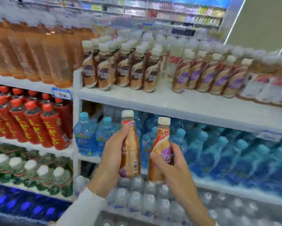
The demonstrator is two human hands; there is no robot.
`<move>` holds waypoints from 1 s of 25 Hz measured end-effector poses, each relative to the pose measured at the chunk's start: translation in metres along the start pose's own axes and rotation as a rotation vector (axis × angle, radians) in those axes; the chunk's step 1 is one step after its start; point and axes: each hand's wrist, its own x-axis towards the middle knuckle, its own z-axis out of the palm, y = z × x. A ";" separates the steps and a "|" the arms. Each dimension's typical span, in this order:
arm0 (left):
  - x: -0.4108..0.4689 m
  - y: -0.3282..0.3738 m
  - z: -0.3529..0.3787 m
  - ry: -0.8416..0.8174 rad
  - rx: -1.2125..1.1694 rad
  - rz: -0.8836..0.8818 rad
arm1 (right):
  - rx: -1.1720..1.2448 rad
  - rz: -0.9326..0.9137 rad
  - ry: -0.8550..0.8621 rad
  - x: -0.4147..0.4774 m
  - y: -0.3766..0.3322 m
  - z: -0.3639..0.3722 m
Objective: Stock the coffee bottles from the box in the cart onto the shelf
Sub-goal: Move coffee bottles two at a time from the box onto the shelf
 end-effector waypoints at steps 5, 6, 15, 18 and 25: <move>0.029 0.030 0.134 -0.251 0.078 0.238 | 0.020 -0.190 0.169 0.044 -0.050 -0.113; 0.039 0.038 0.159 -0.289 0.080 0.302 | -0.002 -0.224 0.186 0.061 -0.058 -0.133; 0.118 0.034 0.271 -0.381 0.468 0.549 | -0.119 -0.310 0.247 0.178 -0.067 -0.227; 0.133 0.022 0.272 -0.371 0.514 0.516 | -0.054 -0.299 0.228 0.187 -0.058 -0.233; 0.141 0.003 0.265 -0.428 0.465 0.498 | -0.107 -0.298 0.164 0.192 -0.040 -0.238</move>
